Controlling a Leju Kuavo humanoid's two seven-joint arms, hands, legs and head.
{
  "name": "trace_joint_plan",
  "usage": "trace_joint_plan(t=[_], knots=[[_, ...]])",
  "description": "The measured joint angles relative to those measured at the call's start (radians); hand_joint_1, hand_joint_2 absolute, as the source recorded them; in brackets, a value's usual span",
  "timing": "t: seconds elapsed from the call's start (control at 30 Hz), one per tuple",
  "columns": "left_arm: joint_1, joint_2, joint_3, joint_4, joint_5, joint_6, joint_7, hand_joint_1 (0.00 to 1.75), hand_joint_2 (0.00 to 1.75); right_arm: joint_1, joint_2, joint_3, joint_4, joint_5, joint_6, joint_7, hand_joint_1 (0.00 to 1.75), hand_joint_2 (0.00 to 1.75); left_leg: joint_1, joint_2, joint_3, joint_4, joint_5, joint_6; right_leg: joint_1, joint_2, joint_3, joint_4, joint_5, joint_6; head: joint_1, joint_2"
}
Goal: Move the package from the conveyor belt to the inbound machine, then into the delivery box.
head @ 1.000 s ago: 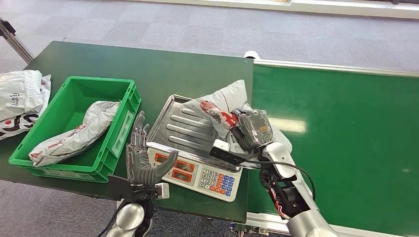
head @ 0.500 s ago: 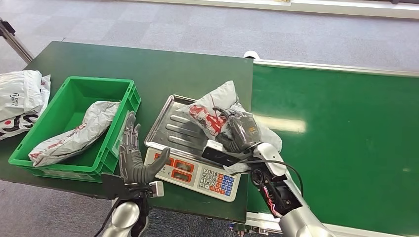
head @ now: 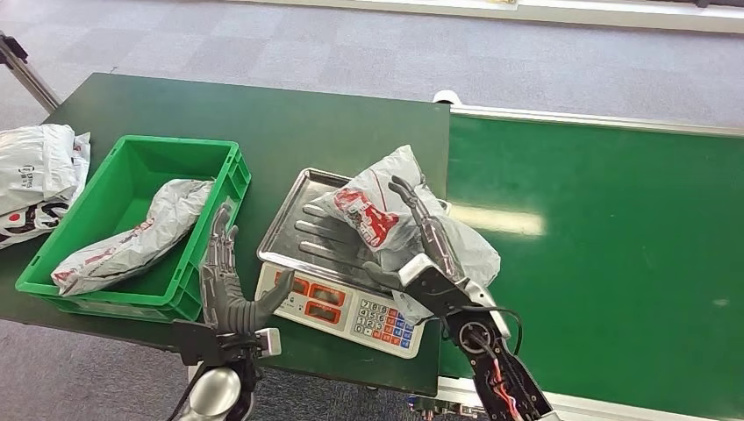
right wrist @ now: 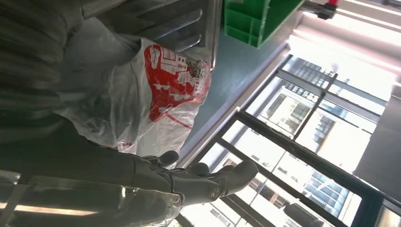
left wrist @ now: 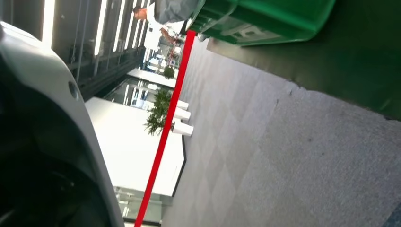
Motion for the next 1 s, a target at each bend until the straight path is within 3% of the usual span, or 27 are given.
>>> trace_joint_plan(t=[0.23, 0.5, 0.73, 1.0], knots=[[-0.021, 0.001, -0.021, -0.039, -0.098, -0.038, 0.05, 0.0, 1.75, 0.139, -0.025, -0.025, -0.207, -0.036, -0.035, -0.017, 0.0, 1.75, 0.0, 0.0, 0.0, 0.0, 0.0, 0.0, 0.0, 0.0, 0.0, 0.0, 0.0, 0.0, 0.0, 0.0], [-0.13, -0.002, -0.076, -0.01, -0.237, -0.116, 0.221, 0.0, 1.75, 0.294, -0.023, -0.152, -0.369, -0.074, -0.279, -0.083, 0.0, 1.75, 0.0, 0.0, 0.0, 0.0, 0.0, 0.0, 0.0, 0.0, 0.0, 0.0, 0.0, 0.0, 0.0, 0.0], [-0.297, -0.026, -0.119, 0.17, -0.309, -0.203, 0.332, 0.0, 1.75, 0.393, -0.022, -0.264, -0.435, -0.096, -0.337, -0.096, 0.0, 1.75, 0.0, 0.0, 0.0, 0.001, 0.0, 0.0, 0.0, 0.0, 0.0, 0.0, 0.001, 0.0, 0.0, 0.0], [-0.426, -0.06, -0.151, 0.393, -0.362, -0.229, 0.35, 0.0, 1.75, 0.436, -0.013, -0.306, -0.468, -0.096, -0.341, -0.101, 0.0, 1.75, 0.0, 0.0, 0.0, 0.001, 0.0, 0.0, 0.0, 0.0, 0.0, 0.0, 0.001, 0.0, 0.0, 0.0]])
